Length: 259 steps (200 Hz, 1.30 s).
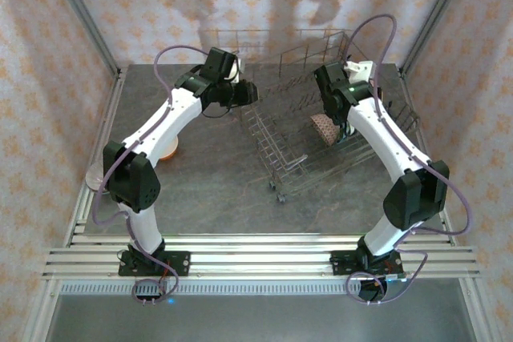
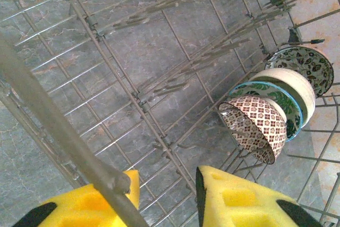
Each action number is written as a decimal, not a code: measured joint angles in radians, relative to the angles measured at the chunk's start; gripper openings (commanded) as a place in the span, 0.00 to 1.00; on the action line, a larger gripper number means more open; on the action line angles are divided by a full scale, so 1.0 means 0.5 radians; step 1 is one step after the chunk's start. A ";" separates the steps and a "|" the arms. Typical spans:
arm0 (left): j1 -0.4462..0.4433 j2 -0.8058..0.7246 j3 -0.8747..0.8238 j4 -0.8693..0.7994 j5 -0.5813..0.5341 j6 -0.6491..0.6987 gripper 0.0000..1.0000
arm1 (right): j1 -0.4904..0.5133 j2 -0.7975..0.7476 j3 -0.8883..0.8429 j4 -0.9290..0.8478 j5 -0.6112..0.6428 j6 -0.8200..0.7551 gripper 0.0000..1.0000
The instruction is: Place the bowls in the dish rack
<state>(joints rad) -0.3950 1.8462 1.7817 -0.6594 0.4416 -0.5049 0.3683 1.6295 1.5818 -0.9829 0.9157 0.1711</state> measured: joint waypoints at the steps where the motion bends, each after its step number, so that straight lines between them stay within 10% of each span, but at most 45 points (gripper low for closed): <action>1: 0.002 0.000 0.000 0.000 0.002 0.000 0.29 | 0.000 0.002 0.002 0.000 0.001 0.000 0.00; 125: 0.141 -0.002 -0.013 0.011 0.117 -0.095 0.17 | 0.000 0.163 0.109 -0.058 0.189 -0.057 0.00; 259: 0.153 -0.067 -0.136 0.144 0.121 -0.095 0.17 | 0.081 0.319 -0.234 0.829 0.492 -0.916 0.00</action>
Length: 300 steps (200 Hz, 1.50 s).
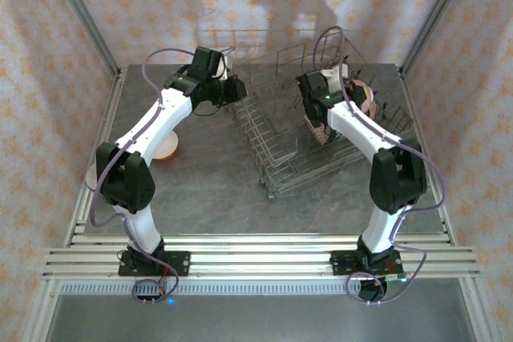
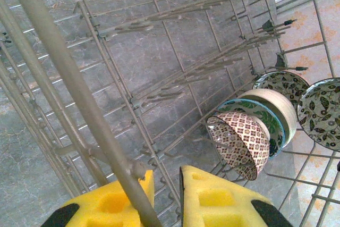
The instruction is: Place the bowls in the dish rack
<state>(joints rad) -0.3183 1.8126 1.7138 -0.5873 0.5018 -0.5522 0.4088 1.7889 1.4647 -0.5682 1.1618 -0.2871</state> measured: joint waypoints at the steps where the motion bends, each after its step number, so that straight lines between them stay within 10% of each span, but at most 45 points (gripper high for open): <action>1: 0.000 0.000 0.000 0.001 0.001 0.000 0.17 | 0.000 0.002 -0.001 0.005 0.004 -0.007 0.00; 221: 0.002 -0.001 0.000 0.000 0.009 0.002 0.17 | -0.082 0.175 -0.076 0.290 0.200 -0.320 0.00; 300: 0.002 0.001 0.011 -0.014 0.009 0.002 0.17 | -0.034 0.250 -0.014 -0.036 0.230 -0.002 0.10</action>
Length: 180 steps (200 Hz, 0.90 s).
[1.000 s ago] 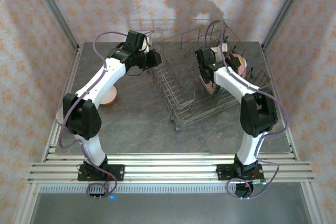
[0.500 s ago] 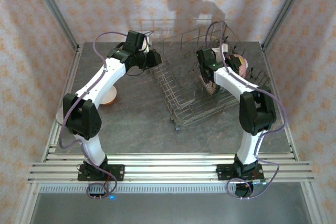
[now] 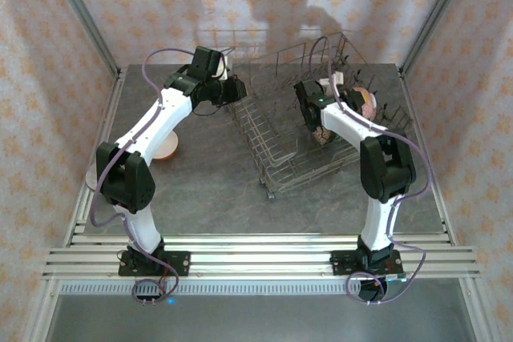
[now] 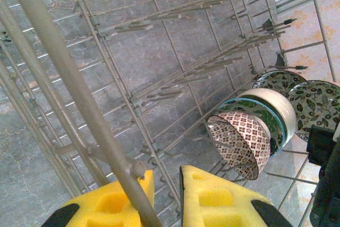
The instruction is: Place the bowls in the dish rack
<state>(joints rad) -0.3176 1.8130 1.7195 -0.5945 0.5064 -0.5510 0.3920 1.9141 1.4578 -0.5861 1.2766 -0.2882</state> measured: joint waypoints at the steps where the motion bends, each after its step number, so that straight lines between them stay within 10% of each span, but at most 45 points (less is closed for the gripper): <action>1: 0.000 0.000 0.000 0.000 -0.001 0.000 0.17 | 0.000 0.000 0.000 0.000 0.000 0.000 0.10; 180: 0.009 0.000 0.000 -0.011 0.005 0.001 0.16 | 0.076 0.150 0.360 -0.760 -0.356 0.628 0.19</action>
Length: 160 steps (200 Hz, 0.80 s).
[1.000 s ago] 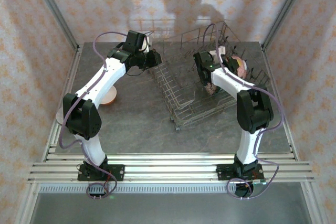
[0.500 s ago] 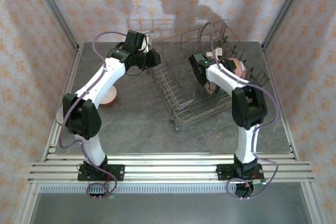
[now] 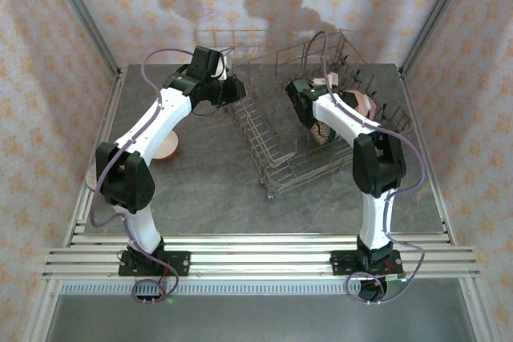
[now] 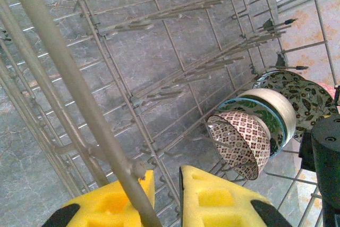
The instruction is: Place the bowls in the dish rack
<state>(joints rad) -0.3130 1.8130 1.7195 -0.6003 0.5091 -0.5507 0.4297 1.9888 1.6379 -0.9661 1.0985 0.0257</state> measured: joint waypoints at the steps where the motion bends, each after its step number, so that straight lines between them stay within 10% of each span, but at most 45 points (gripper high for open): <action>1: 0.000 0.000 0.000 0.000 0.000 -0.001 0.16 | 0.000 0.000 0.000 -0.001 -0.003 0.001 0.19; 160: -0.001 -0.001 0.000 0.000 -0.009 -0.018 0.16 | -0.029 0.180 0.237 -0.173 -0.285 0.120 0.21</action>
<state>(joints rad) -0.3134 1.8126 1.7195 -0.6003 0.5045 -0.5598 0.4152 2.0789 1.7561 -1.0527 0.9558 0.0856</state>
